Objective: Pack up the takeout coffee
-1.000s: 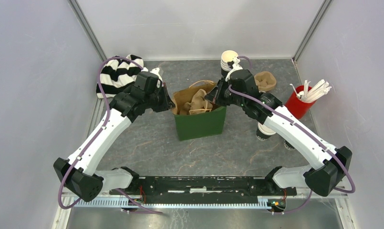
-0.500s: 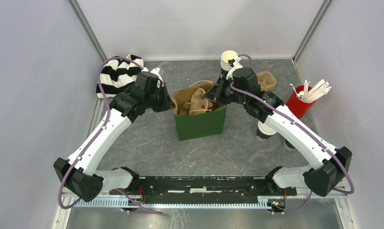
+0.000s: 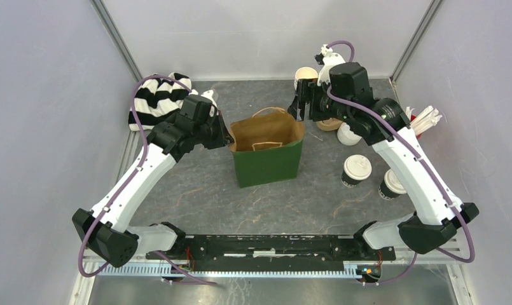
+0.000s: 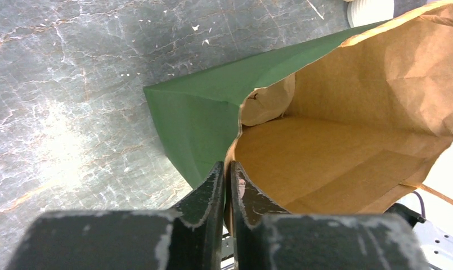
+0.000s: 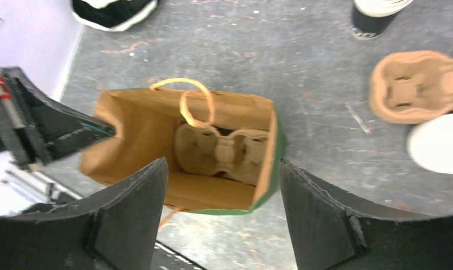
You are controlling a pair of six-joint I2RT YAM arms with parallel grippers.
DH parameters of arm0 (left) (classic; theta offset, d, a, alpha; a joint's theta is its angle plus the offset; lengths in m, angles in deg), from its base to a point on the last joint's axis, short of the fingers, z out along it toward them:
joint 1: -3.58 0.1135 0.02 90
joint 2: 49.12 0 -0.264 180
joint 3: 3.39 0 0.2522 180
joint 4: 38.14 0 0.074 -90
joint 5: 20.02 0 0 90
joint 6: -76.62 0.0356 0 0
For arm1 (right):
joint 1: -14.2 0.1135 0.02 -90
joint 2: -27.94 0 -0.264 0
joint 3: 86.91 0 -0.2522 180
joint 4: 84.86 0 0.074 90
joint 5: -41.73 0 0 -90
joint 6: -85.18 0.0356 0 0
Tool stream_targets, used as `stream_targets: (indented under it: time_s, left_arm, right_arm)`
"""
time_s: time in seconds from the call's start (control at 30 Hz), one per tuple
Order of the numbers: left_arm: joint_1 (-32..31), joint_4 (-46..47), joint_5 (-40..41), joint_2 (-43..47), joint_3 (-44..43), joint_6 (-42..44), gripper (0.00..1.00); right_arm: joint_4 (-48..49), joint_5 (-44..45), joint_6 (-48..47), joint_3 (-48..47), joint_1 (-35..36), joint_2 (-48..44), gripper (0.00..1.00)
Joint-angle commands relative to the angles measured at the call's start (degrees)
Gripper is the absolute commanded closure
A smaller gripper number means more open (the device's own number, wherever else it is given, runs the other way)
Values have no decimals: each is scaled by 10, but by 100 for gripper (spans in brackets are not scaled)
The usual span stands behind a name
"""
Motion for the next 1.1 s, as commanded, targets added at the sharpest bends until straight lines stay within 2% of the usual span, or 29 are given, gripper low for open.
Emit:
stream_targets:
  time_s: [0.0, 0.2, 0.3, 0.37, 0.43, 0.47, 0.57, 0.6, 0.8, 0.93, 1.07]
  left_arm:
    - [1, -18, 19, -15, -40, 33, 82]
    - [1, -35, 29, -44, -67, 38, 71]
    - [1, -41, 31, -56, -77, 42, 76]
    - [1, -44, 32, -61, -81, 46, 84]
    - [2, -49, 52, -65, -92, 51, 93]
    - [2, -51, 55, -66, -100, 53, 97]
    - [2, -69, 58, -70, -136, 53, 98]
    - [2, -72, 58, -69, -151, 53, 98]
    - [2, -105, 54, -55, -217, 42, 98]
    - [2, -129, 53, -52, -267, 30, 98]
    - [1, -134, 56, -44, -277, 9, 98]
  right_arm:
    - [-65, 48, -100, -25, 0, 34, 19]
    - [-89, 79, -122, -37, 6, 86, 18]
    - [-70, 87, -131, -13, 18, 92, 25]
    - [-53, 86, -128, 3, 27, 97, 35]
    - [-39, 89, -126, 16, 38, 104, 51]
    - [-41, 95, -124, 12, 42, 107, 63]
    - [-63, 114, -118, -29, 50, 107, 97]
    - [-67, 114, -116, -40, 52, 103, 100]
    - [-43, 82, -73, -48, 51, 47, 100]
    - [-67, 71, -49, -88, 52, 41, 100]
    - [-68, 69, -31, -77, 51, 35, 100]
